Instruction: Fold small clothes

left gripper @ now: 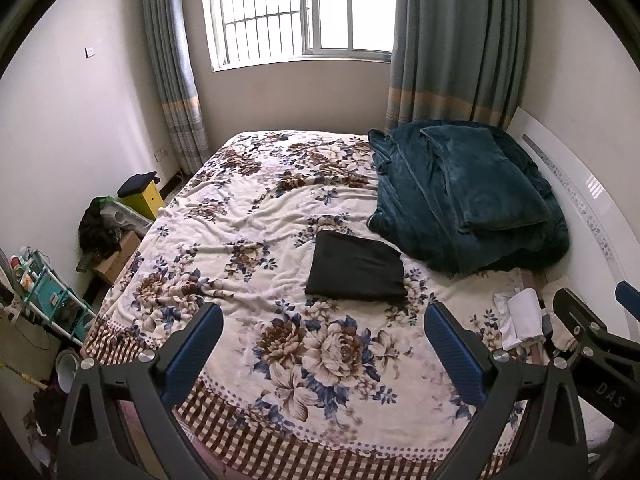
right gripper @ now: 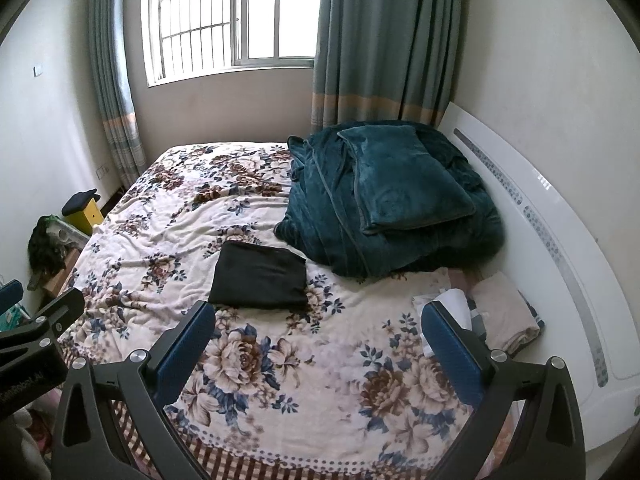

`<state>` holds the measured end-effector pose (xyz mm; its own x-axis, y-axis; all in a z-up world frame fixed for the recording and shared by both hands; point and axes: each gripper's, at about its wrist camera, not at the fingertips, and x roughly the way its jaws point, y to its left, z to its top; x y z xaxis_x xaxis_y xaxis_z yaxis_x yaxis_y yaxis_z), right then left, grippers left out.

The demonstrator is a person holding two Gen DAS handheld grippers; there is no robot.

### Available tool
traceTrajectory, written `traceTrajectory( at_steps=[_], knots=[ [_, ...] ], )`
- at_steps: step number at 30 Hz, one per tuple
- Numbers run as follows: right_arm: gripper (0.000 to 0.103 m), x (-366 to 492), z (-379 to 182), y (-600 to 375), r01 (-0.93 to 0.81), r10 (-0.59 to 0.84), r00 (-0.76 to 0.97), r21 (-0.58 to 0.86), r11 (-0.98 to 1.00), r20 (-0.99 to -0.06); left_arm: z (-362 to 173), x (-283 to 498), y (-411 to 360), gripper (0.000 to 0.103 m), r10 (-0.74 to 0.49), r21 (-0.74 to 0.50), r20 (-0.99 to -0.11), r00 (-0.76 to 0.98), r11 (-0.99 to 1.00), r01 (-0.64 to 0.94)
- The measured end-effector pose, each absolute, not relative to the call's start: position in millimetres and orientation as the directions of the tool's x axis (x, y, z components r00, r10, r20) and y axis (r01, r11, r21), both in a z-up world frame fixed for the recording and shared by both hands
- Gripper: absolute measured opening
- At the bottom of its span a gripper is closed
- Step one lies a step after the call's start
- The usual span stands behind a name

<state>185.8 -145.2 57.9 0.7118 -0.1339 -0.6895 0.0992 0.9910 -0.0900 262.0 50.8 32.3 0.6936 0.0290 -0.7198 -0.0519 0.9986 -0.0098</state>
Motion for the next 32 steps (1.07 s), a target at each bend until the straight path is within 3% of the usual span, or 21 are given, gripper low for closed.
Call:
traceTrajectory(
  at_steps=[32],
  knots=[
    [0.103, 196, 63, -145, 0.085, -0.12, 0.718, -0.085, 0.993, -0.686, 38, 253, 52, 0.103, 0.042, -0.01, -0.7, 0.713, 0.998, -0.069]
  ],
)
